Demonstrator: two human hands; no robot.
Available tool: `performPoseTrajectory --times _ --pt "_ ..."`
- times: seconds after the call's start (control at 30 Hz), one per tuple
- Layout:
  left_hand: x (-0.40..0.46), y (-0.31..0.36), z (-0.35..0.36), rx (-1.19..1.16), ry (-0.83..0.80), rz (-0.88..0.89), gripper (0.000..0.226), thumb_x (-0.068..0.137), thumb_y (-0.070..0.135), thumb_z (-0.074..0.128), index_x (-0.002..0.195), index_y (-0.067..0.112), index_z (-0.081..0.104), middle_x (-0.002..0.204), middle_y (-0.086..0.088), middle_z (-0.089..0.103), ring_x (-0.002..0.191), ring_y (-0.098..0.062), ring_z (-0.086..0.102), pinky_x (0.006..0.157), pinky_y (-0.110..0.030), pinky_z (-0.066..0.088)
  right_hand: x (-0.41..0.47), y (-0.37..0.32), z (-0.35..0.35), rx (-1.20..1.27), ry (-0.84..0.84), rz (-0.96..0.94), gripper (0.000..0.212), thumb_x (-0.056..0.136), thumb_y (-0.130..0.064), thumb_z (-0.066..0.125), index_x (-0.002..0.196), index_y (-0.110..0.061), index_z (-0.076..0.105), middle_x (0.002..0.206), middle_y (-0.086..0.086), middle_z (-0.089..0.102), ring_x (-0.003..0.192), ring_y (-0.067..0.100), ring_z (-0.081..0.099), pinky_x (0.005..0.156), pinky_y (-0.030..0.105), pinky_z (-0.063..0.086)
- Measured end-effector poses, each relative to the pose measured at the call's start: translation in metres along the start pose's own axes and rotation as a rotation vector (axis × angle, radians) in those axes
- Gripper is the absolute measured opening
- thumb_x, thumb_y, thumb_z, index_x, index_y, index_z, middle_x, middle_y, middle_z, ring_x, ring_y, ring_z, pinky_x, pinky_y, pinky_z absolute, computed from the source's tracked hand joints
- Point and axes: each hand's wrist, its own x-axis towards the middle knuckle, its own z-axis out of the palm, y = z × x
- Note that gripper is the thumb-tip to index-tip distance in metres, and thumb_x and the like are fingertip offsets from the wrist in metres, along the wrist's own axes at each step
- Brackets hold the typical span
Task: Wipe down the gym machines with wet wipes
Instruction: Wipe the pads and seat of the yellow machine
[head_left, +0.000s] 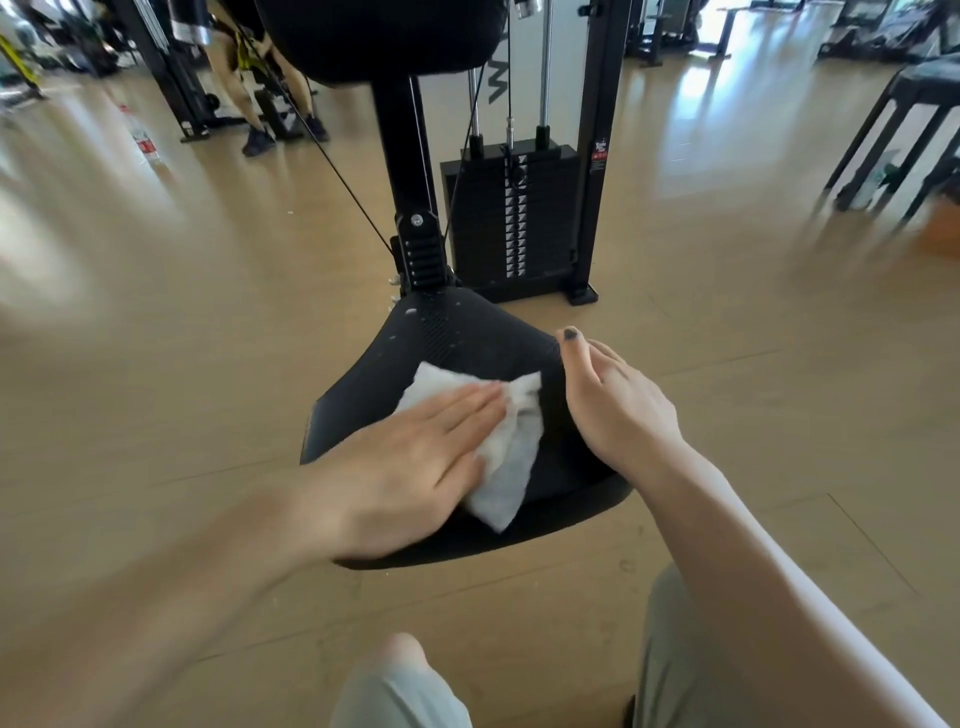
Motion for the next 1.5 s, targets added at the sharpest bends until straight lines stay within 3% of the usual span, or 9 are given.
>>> performPoseTrajectory --times 0.1,0.27,0.37,0.47,0.67,0.8,0.93,1.3,1.5 --pt "-0.02 -0.016 -0.004 -0.032 -0.053 -0.025 0.053 0.108 0.037 0.02 0.158 0.041 0.003 0.159 0.036 -0.009 0.141 0.02 -0.015 0.122 -0.016 -0.003 -0.001 0.0 0.006 -0.12 0.021 -0.067 0.035 0.107 -0.046 0.01 0.103 -0.043 0.045 0.12 -0.019 0.052 0.107 0.017 0.053 0.089 0.041 0.038" --pt "0.073 -0.047 -0.012 -0.035 0.031 -0.159 0.054 0.109 0.034 0.02 0.161 0.029 0.006 0.167 0.017 -0.001 0.15 0.005 -0.005 0.121 -0.019 -0.005 0.004 0.0 0.006 -0.166 0.032 -0.067 0.047 0.108 -0.049 0.013 0.141 -0.041 0.045 0.142 -0.015 0.049 0.121 0.017 0.052 0.088 0.037 0.033" --pt "0.107 -0.051 -0.017 -0.079 0.012 -0.267 0.054 0.109 0.031 0.017 0.162 0.024 0.005 0.168 0.011 -0.004 0.152 -0.001 -0.006 0.117 -0.021 -0.009 0.005 0.0 0.002 -0.117 -0.004 -0.049 0.046 0.109 -0.046 0.015 0.133 -0.031 0.051 0.137 -0.01 0.052 0.1 0.012 0.045 0.085 0.036 0.032" --pt "0.084 -0.035 -0.011 0.007 0.02 -0.199 0.056 0.109 0.032 0.016 0.161 0.019 0.003 0.168 0.006 -0.006 0.152 -0.002 -0.008 0.119 -0.019 -0.01 0.004 -0.001 0.003 -0.145 -0.04 -0.073 0.047 0.109 -0.047 0.013 0.135 -0.034 0.05 0.139 -0.01 0.051 0.114 0.016 0.05 0.088 0.037 0.035" --pt "0.039 -0.032 -0.006 -0.035 -0.07 -0.06 0.054 0.109 0.036 0.018 0.159 0.033 -0.001 0.162 0.027 -0.011 0.144 0.016 -0.016 0.119 -0.013 -0.01 0.045 -0.03 -0.003 -0.164 -0.154 -0.064 0.049 0.108 -0.051 0.009 0.129 -0.034 0.051 0.111 0.007 0.058 0.099 0.027 0.049 0.086 0.042 0.035" --pt "0.11 -0.073 -0.02 -0.038 -0.018 -0.209 0.056 0.109 0.031 0.022 0.161 0.026 0.005 0.168 0.013 -0.003 0.152 0.001 -0.006 0.125 -0.026 -0.003 0.072 -0.029 0.021 -0.301 -0.161 -0.09 0.052 0.108 -0.045 0.008 0.14 -0.035 0.047 0.13 0.006 0.063 0.121 0.031 0.056 0.09 0.045 0.037" --pt "0.15 -0.093 -0.025 -0.086 0.007 -0.347 0.055 0.108 0.031 0.019 0.161 0.025 0.005 0.168 0.013 -0.003 0.153 -0.002 -0.005 0.121 -0.026 -0.005 0.076 -0.023 0.022 -0.27 -0.128 -0.07 0.057 0.106 -0.049 0.007 0.135 -0.034 0.053 0.122 0.007 0.066 0.112 0.031 0.058 0.085 0.042 0.033" --pt "0.129 -0.086 -0.024 -0.058 -0.06 -0.112 0.057 0.107 0.027 0.024 0.161 0.03 0.005 0.166 0.02 -0.003 0.15 0.005 -0.008 0.126 -0.028 -0.003 0.08 -0.019 0.03 -0.273 -0.073 -0.127 0.052 0.108 -0.045 0.007 0.125 -0.028 0.053 0.11 0.005 0.067 0.096 0.029 0.056 0.082 0.041 0.034" --pt "0.205 -0.106 -0.033 -0.13 -0.031 -0.187 0.047 0.107 0.028 0.025 0.149 0.026 0.045 0.159 0.014 0.034 0.149 -0.003 0.019 0.125 -0.032 0.009 0.084 -0.015 0.033 -0.264 -0.058 -0.096 0.05 0.106 -0.043 0.008 0.118 -0.026 0.053 0.102 0.002 0.065 0.087 0.028 0.053 0.08 0.042 0.035"
